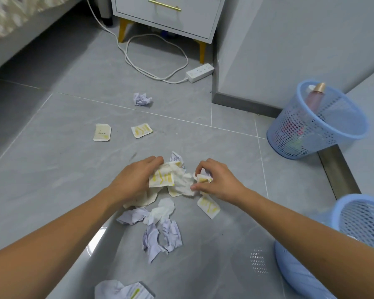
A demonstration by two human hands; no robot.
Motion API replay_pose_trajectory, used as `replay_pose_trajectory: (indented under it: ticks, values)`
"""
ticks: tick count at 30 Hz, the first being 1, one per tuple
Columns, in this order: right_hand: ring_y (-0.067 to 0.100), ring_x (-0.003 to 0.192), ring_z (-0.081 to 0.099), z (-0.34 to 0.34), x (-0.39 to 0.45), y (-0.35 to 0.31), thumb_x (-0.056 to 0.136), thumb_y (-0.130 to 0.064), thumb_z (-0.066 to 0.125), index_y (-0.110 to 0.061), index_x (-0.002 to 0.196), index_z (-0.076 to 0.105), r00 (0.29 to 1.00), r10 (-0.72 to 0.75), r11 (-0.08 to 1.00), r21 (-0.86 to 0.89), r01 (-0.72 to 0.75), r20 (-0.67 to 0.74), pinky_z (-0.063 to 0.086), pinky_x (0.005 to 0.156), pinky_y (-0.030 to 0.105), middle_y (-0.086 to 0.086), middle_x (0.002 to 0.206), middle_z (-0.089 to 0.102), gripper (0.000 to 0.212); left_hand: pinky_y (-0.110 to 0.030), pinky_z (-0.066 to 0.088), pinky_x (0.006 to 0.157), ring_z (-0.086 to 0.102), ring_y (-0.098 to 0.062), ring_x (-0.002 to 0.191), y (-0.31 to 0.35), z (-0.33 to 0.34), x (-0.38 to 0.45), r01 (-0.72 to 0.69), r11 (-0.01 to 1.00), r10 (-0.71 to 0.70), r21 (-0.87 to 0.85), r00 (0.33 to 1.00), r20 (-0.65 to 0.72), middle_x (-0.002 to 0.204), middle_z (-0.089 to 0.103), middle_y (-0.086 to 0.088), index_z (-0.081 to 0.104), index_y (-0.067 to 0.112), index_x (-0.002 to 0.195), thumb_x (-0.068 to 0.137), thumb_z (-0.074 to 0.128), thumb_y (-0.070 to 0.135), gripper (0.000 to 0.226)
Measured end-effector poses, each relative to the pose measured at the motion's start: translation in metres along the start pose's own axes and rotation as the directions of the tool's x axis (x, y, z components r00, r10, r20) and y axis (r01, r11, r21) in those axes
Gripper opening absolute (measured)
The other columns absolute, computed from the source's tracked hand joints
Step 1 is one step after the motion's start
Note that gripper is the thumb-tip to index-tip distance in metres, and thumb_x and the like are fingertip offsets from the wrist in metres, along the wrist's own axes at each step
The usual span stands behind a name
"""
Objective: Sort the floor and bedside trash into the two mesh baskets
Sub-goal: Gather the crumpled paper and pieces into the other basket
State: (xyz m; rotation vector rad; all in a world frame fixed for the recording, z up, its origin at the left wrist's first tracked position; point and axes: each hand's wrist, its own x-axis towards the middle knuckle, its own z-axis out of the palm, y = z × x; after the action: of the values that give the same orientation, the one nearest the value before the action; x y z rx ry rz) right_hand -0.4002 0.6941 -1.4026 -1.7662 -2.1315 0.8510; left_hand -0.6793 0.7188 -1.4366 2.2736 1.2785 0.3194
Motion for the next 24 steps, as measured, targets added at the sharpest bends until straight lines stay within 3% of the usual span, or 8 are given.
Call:
replay_pose_trajectory:
  ticks: [4,8,13,16,18,20,22,24]
  values:
    - [0.006,0.074,0.048,-0.027,-0.007,-0.011,0.077,-0.038,0.085,-0.025,0.087,0.064,0.999,-0.001,1.000,-0.024,0.000,-0.035,0.035,0.066,0.020,-0.002,0.084,0.055,0.027,-0.044,0.049,0.064,0.057,-0.028,0.081,-0.002,-0.014,0.005,0.022,0.999,-0.026,-0.039,0.995,-0.099,0.094,0.052,0.009,0.035,0.034,0.095,0.085,0.069,0.015,0.040]
    - [0.007,0.074,0.048,-0.079,-0.022,-0.032,0.081,-0.040,0.081,-0.027,0.088,0.063,0.998,-0.047,0.994,-0.105,0.042,-0.046,0.033,0.065,0.019,-0.004,0.083,0.055,0.023,-0.049,0.049,0.067,0.054,-0.027,0.076,0.016,-0.029,0.020,-0.055,0.990,0.030,-0.129,0.982,-0.188,0.084,0.052,0.005,0.036,0.027,0.089,0.101,0.055,0.027,0.023]
    - [0.010,0.070,0.044,-0.174,-0.091,-0.048,0.081,-0.035,0.084,-0.023,0.089,0.065,0.995,-0.060,0.986,-0.159,0.046,-0.085,0.031,0.062,0.016,0.004,0.083,0.058,0.024,-0.049,0.049,0.067,0.052,-0.027,0.075,0.103,-0.046,0.053,-0.234,0.952,0.201,-0.197,0.964,-0.174,0.082,0.049,0.010,0.035,0.033,0.088,0.091,0.051,0.023,0.019]
    - [0.011,0.068,0.044,-0.228,-0.157,-0.035,0.080,-0.035,0.084,-0.022,0.090,0.065,0.986,0.032,0.983,-0.171,-0.061,-0.164,0.032,0.061,0.016,0.004,0.082,0.058,0.025,-0.044,0.045,0.062,0.047,-0.022,0.069,0.185,-0.051,0.068,-0.345,0.902,0.310,-0.260,0.936,-0.167,0.079,0.048,0.015,0.032,0.038,0.086,0.091,0.036,0.033,0.009]
    - [0.012,0.068,0.045,-0.253,-0.203,-0.018,0.080,-0.035,0.084,-0.025,0.088,0.064,0.957,0.125,0.975,-0.147,-0.167,-0.261,0.034,0.061,0.017,0.002,0.081,0.057,0.024,-0.038,0.042,0.061,0.044,-0.017,0.069,0.241,-0.053,0.071,-0.422,0.849,0.384,-0.319,0.906,-0.177,0.081,0.048,0.017,0.032,0.043,0.090,0.093,0.039,0.025,0.019]
    - [0.013,0.070,0.048,-0.262,-0.248,0.003,0.080,-0.034,0.083,-0.027,0.087,0.062,0.908,0.221,0.954,-0.116,-0.277,-0.356,0.035,0.061,0.017,0.000,0.080,0.056,0.023,-0.035,0.043,0.063,0.049,-0.018,0.074,0.294,-0.048,0.072,-0.495,0.792,0.477,-0.357,0.867,-0.143,0.090,0.054,0.015,0.039,0.040,0.097,0.096,0.040,0.027,0.013]
    - [0.010,0.068,0.047,-0.257,-0.284,0.025,0.075,-0.033,0.081,-0.030,0.084,0.060,0.851,0.324,0.926,-0.046,-0.375,-0.412,0.033,0.058,0.017,0.001,0.078,0.055,0.023,-0.042,0.048,0.067,0.057,-0.026,0.085,0.343,-0.035,0.073,-0.548,0.780,0.550,-0.303,0.831,-0.087,0.103,0.059,0.004,0.042,0.030,0.103,0.099,0.041,0.037,0.008]
    - [0.006,0.067,0.048,-0.243,-0.308,0.046,0.073,-0.031,0.080,-0.034,0.077,0.055,0.804,0.401,0.896,0.005,-0.444,-0.439,0.032,0.058,0.017,-0.003,0.075,0.052,0.026,-0.042,0.046,0.065,0.060,-0.030,0.092,0.382,-0.015,0.073,-0.564,0.810,0.573,-0.162,0.819,0.015,0.110,0.056,0.001,0.039,0.029,0.108,0.100,0.052,0.029,0.015]
